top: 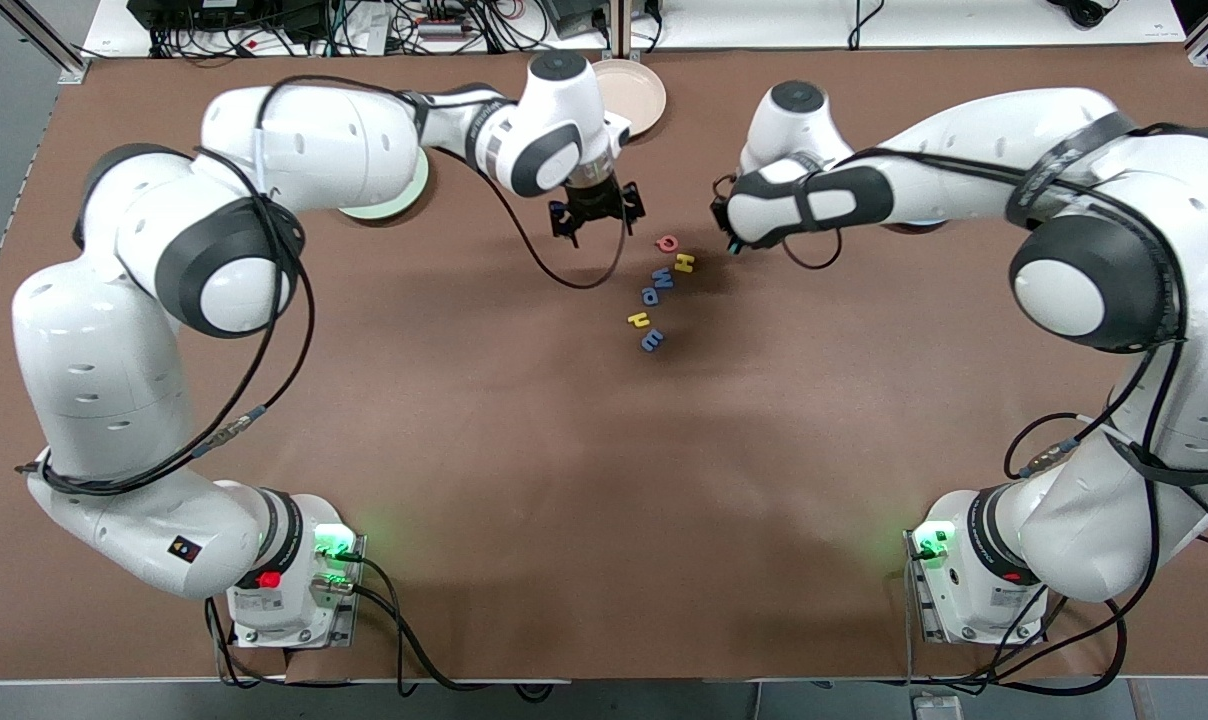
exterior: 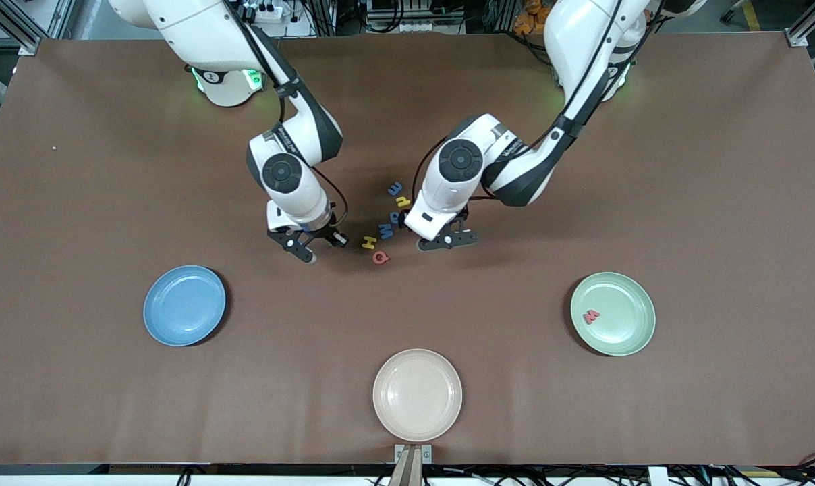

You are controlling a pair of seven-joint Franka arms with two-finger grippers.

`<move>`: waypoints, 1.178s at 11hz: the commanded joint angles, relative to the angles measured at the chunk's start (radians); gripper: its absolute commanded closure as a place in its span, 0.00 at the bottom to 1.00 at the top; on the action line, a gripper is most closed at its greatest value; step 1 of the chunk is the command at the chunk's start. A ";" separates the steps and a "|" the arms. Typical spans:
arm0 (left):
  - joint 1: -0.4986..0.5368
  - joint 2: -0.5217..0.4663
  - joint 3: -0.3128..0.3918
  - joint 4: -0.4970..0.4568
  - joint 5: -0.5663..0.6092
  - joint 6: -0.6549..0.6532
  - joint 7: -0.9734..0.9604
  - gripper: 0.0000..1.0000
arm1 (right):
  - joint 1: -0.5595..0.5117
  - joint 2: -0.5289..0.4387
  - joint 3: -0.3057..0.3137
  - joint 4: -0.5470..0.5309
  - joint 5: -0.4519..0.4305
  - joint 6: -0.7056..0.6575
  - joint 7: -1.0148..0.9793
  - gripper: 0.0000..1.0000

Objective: Sort uppercase to blue plate, lowercase to green plate
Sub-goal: 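Place the teal R on the blue plate with the right gripper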

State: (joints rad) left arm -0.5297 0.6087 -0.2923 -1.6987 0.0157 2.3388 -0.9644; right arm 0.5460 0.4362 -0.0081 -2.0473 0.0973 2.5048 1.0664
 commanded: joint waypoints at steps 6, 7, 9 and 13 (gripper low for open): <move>-0.111 0.088 0.016 0.080 0.167 0.080 -0.076 0.00 | -0.361 -0.048 0.002 0.009 0.002 -0.063 -0.665 1.00; -0.121 0.109 0.016 0.111 0.164 0.073 -0.074 0.00 | -0.420 -0.044 0.003 0.027 -0.005 -0.066 -0.766 1.00; -0.139 0.147 0.016 0.151 0.165 0.073 -0.074 0.00 | -0.503 -0.039 0.003 0.071 -0.021 -0.102 -0.921 1.00; -0.144 0.169 0.018 0.162 0.182 0.013 -0.033 0.11 | -0.571 0.039 0.003 0.183 -0.123 -0.106 -1.010 1.00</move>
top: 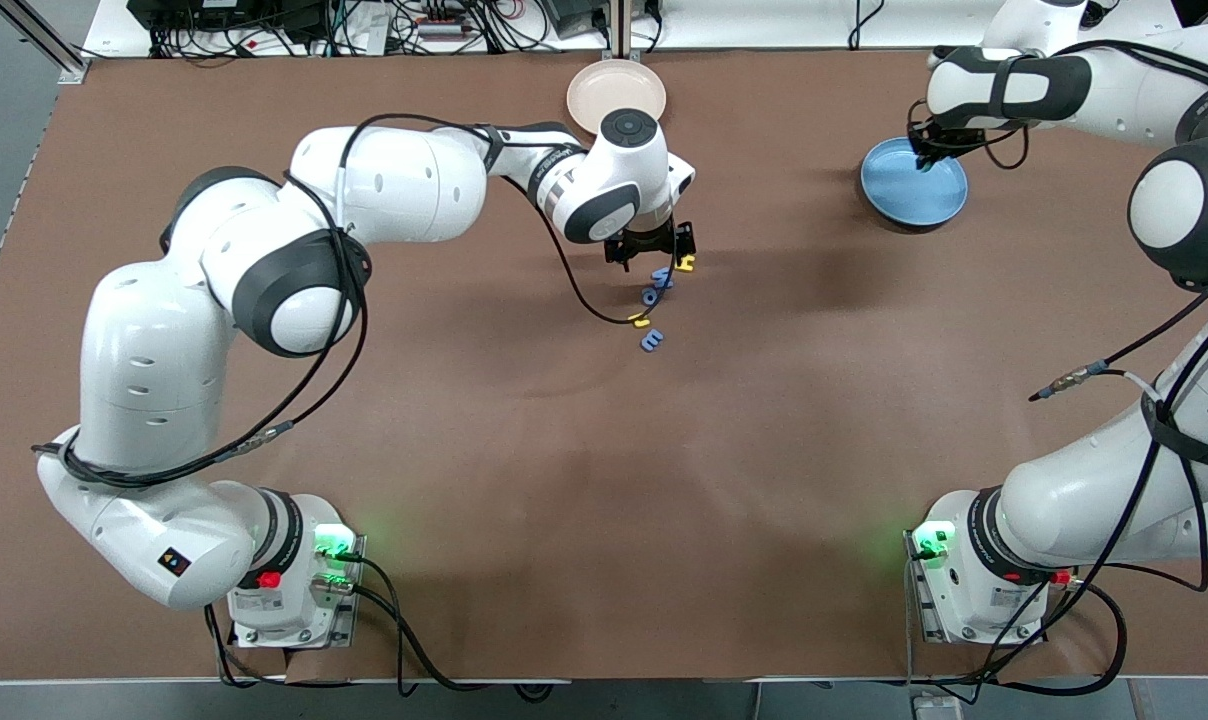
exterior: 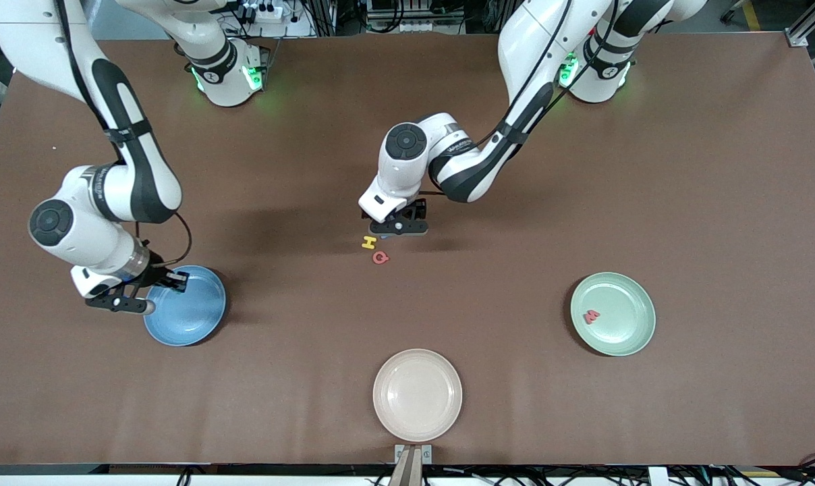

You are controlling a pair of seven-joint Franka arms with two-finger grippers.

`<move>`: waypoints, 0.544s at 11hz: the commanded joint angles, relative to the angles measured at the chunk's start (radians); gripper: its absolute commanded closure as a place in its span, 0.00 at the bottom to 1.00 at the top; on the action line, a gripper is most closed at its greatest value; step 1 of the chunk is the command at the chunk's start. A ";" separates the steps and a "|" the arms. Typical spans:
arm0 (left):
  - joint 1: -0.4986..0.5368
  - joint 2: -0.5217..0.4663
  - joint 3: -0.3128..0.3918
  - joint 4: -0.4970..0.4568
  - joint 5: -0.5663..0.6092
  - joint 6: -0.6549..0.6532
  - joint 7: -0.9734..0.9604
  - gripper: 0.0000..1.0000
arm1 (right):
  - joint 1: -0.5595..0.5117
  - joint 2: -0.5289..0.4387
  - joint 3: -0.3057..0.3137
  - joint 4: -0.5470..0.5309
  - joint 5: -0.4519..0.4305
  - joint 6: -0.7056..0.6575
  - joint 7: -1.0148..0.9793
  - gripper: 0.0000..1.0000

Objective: Sort uppercase to blue plate, lowercase to green plate
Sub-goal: 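Place the teal R on the blue plate with the right gripper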

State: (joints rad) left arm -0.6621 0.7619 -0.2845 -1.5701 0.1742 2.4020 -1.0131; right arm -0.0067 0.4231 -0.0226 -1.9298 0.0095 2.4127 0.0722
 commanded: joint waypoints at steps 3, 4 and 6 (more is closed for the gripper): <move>-0.030 0.025 0.008 0.073 0.022 -0.136 0.030 0.15 | -0.016 0.083 0.018 0.113 -0.045 -0.015 -0.005 0.60; -0.030 0.027 0.008 0.074 0.022 -0.136 0.031 0.15 | -0.019 0.085 0.018 0.114 -0.043 -0.014 -0.002 0.01; -0.030 0.037 0.010 0.074 0.024 -0.136 0.039 0.17 | -0.018 0.085 0.018 0.112 -0.042 -0.014 -0.002 0.00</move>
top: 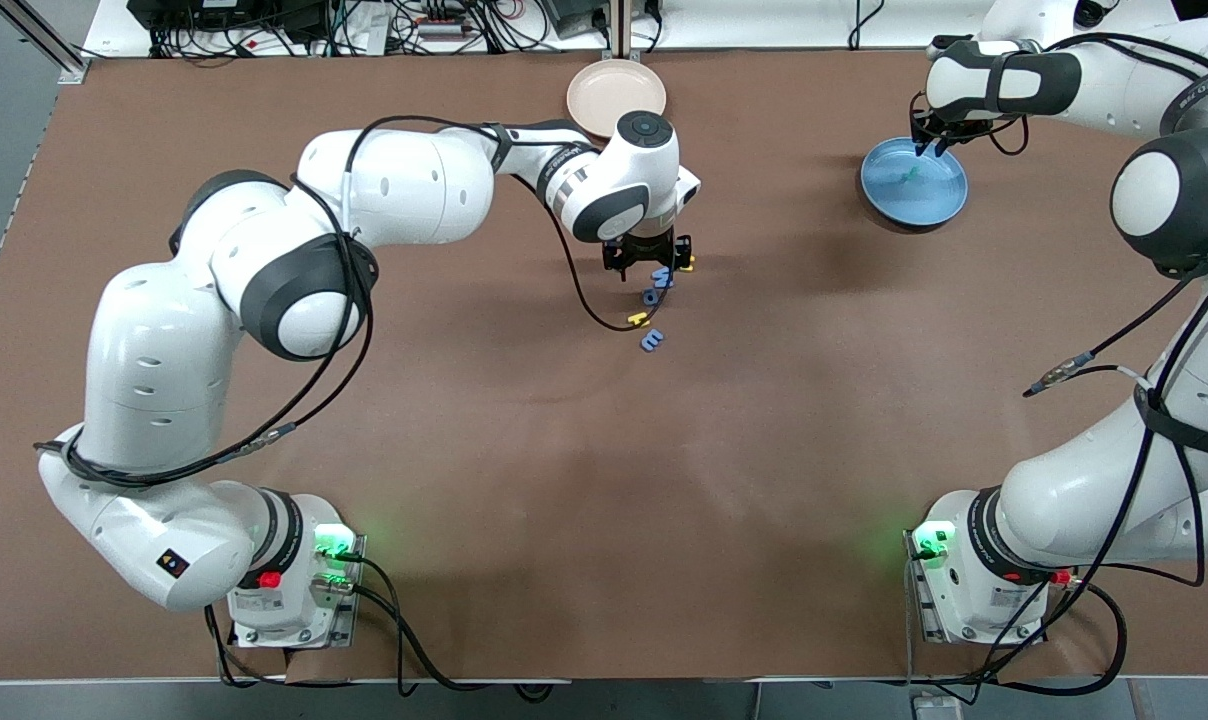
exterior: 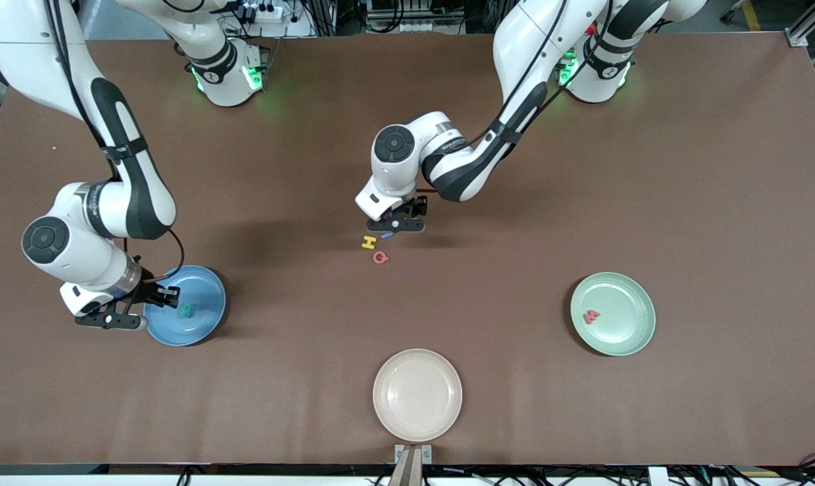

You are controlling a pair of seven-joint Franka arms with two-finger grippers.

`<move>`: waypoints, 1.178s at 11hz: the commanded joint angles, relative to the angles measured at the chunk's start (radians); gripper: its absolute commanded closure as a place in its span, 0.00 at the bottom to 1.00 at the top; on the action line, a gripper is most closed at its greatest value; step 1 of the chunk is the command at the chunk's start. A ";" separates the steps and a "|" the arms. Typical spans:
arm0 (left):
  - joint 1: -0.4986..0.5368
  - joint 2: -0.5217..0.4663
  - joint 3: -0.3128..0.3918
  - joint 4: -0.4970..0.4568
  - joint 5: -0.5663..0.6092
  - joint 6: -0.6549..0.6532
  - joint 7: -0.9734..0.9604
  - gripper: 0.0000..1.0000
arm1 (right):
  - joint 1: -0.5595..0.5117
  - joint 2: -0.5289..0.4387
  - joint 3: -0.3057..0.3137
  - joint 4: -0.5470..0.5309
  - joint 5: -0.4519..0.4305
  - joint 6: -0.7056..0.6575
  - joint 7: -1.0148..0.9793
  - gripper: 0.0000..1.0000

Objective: Sort uppercase to blue plate, lowercase to green plate
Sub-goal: 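Place the teal R on the blue plate with the right gripper, then lower the left gripper onto the blue foam a and grasp it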

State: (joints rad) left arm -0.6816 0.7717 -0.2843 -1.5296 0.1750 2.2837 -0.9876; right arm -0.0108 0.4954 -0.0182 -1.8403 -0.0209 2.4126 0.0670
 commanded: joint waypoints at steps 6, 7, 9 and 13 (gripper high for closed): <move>-0.030 0.044 0.017 0.052 0.024 -0.017 0.082 0.21 | -0.012 0.014 0.014 0.023 -0.011 -0.013 0.005 0.00; -0.030 0.044 0.017 0.052 0.024 -0.017 0.095 0.23 | -0.012 0.017 0.014 0.021 -0.011 -0.013 0.005 0.00; -0.032 0.052 0.019 0.052 0.024 -0.017 0.106 0.25 | -0.012 0.018 0.014 0.019 -0.011 -0.013 0.005 0.00; -0.039 0.058 0.020 0.052 0.026 -0.015 0.110 0.28 | -0.012 0.025 0.014 0.019 -0.011 -0.012 0.007 0.00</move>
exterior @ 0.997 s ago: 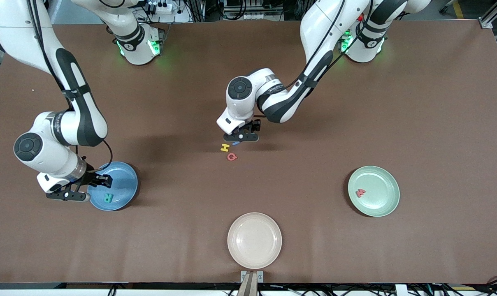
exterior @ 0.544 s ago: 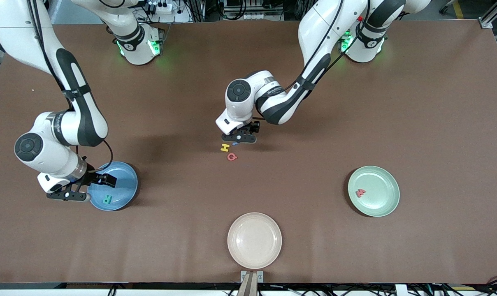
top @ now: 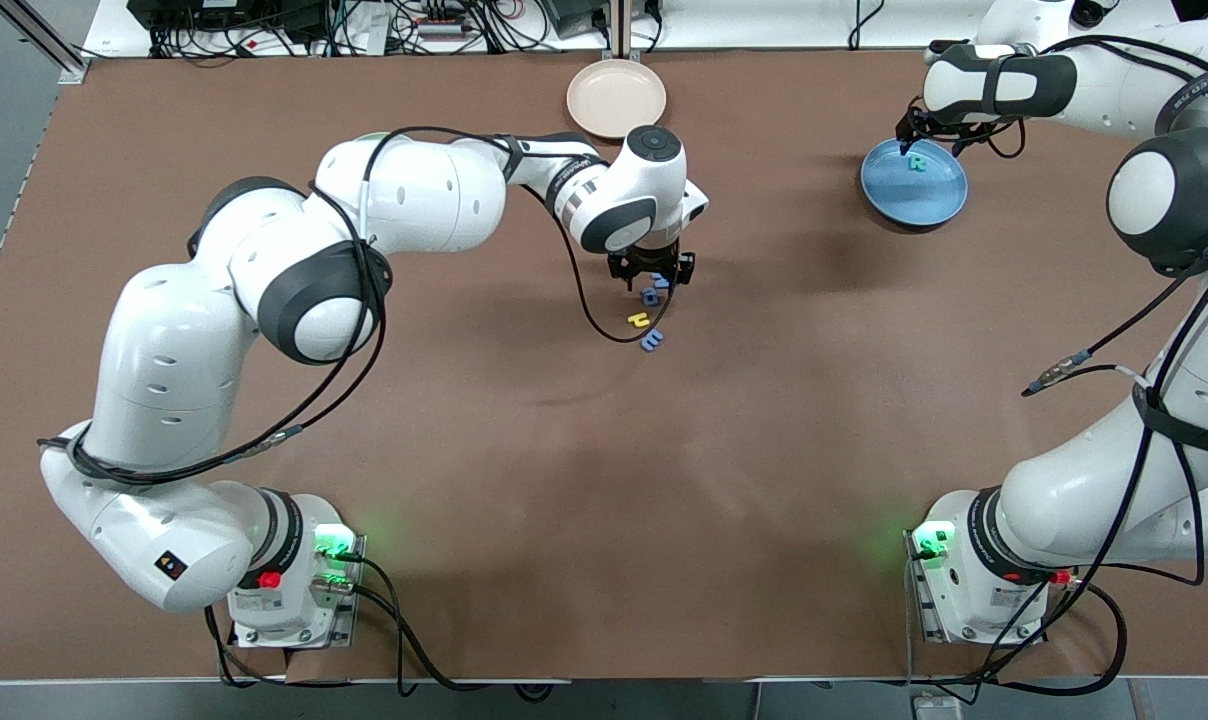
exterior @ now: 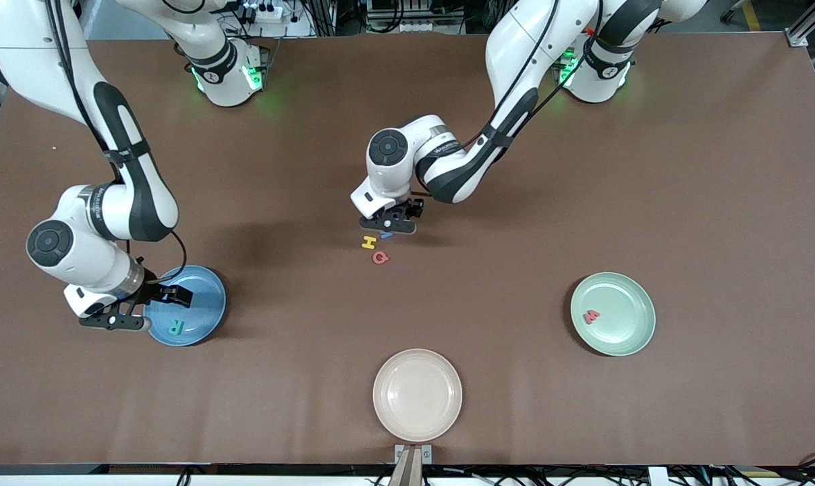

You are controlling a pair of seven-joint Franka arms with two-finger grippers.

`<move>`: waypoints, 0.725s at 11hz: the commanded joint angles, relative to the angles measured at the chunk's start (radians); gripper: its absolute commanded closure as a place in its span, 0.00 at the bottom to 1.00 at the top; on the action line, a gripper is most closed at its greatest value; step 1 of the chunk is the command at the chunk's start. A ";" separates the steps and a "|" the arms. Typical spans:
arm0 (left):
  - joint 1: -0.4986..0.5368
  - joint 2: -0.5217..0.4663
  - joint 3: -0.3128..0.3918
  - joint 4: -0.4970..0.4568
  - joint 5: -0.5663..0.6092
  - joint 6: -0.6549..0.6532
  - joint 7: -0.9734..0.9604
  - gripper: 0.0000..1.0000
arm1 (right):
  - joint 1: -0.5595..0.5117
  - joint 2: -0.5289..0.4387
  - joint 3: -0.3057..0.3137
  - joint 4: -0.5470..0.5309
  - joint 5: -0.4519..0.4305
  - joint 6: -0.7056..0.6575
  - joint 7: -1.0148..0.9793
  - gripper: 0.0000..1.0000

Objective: Sort uppercase to blue plate, lowercase to green plate
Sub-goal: 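Lower the left gripper onto the blue foam a and grasp it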

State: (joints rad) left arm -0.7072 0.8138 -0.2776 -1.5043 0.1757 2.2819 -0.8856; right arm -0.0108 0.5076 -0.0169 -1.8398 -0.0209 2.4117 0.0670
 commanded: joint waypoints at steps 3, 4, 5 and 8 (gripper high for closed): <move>-0.017 0.019 0.014 0.026 0.042 -0.012 0.008 0.30 | -0.012 0.014 0.012 0.019 -0.011 -0.011 0.007 0.00; -0.015 0.021 0.018 0.026 0.041 -0.010 0.008 0.32 | -0.012 0.014 0.012 0.019 -0.011 -0.011 0.007 0.00; -0.017 0.025 0.018 0.026 0.042 -0.006 0.010 0.32 | -0.012 0.014 0.012 0.019 -0.011 -0.011 0.007 0.00; -0.017 0.031 0.018 0.026 0.042 0.007 0.010 0.33 | -0.012 0.019 0.012 0.019 -0.011 -0.011 0.007 0.00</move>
State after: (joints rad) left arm -0.7102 0.8308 -0.2699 -1.5037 0.1950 2.2859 -0.8840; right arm -0.0108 0.5110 -0.0168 -1.8398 -0.0209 2.4105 0.0670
